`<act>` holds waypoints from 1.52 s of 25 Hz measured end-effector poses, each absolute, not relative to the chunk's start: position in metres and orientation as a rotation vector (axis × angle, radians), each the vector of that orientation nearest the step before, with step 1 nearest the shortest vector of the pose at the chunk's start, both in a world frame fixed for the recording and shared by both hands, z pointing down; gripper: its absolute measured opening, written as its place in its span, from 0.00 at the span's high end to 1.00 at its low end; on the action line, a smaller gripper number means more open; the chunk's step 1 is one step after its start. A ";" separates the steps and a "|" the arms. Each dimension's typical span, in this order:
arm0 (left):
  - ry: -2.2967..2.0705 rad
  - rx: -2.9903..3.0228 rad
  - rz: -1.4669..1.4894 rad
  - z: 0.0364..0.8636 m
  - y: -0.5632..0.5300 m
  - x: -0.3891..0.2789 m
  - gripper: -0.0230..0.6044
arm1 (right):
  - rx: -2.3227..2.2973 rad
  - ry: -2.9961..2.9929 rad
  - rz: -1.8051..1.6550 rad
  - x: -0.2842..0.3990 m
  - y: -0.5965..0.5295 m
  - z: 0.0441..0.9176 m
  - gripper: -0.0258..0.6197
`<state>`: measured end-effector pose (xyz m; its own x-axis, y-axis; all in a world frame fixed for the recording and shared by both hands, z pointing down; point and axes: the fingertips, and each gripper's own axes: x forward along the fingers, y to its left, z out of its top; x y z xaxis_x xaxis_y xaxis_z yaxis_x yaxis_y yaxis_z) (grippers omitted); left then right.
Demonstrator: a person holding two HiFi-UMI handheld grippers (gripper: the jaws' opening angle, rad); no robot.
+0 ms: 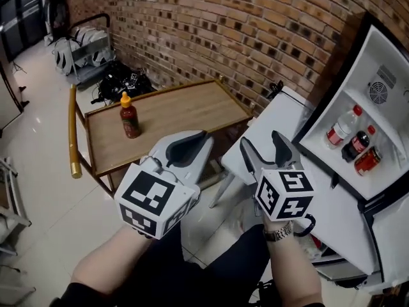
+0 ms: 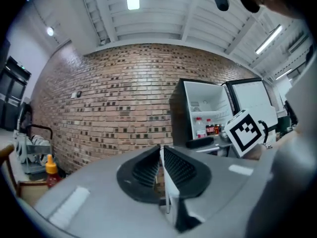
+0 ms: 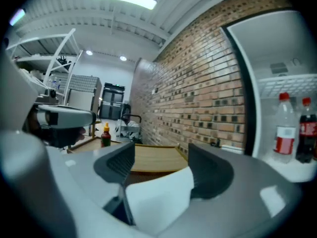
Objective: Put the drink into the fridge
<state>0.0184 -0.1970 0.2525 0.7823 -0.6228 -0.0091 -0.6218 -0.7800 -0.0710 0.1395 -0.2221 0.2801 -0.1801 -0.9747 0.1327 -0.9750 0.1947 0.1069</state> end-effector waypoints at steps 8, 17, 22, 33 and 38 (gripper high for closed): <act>1.322 -2.788 -0.056 0.262 -0.222 -0.108 0.94 | 1.560 -2.492 0.043 -0.016 -0.274 0.309 0.45; 1.480 -2.718 -0.125 0.280 -0.232 -0.170 0.94 | 1.299 -2.572 0.111 -0.128 -0.317 0.348 0.45; 1.521 -2.698 -0.097 0.274 -0.240 -0.175 0.94 | 1.209 -2.582 0.150 -0.161 -0.342 0.369 0.45; 1.540 -2.698 -0.114 0.279 -0.258 -0.176 0.94 | 1.131 -2.571 0.233 -0.196 -0.390 0.405 0.45; 1.567 -2.698 -0.127 0.284 -0.267 -0.182 0.94 | 1.141 -2.574 0.243 -0.201 -0.402 0.409 0.53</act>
<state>-0.1820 -0.2666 0.2838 0.4930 -0.8679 0.0605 -0.8663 -0.4962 -0.0575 -0.2005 -0.4022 0.4092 -0.6324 -0.6908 0.3505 -0.7442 0.6674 -0.0277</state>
